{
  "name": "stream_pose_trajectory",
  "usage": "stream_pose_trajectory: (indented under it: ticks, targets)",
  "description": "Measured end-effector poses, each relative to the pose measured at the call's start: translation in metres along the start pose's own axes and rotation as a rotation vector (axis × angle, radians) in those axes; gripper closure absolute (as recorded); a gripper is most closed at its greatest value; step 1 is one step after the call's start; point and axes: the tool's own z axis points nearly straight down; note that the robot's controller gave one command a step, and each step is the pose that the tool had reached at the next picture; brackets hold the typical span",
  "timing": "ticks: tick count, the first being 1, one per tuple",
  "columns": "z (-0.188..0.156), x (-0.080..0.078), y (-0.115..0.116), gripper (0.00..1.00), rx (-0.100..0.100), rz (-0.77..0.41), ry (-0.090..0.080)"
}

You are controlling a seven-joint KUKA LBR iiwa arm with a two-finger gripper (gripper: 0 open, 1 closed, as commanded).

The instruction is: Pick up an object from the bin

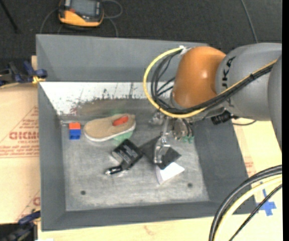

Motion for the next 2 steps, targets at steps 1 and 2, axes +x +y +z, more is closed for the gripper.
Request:
stream_pose_trajectory:
  ticks: [1, 2]
  targets:
    - [-0.001, 0.000, 0.000, 0.00, -0.001, 0.000, -0.001]
    - [0.071, -0.004, 0.015, 1.00, -0.001, -0.225, 0.001]
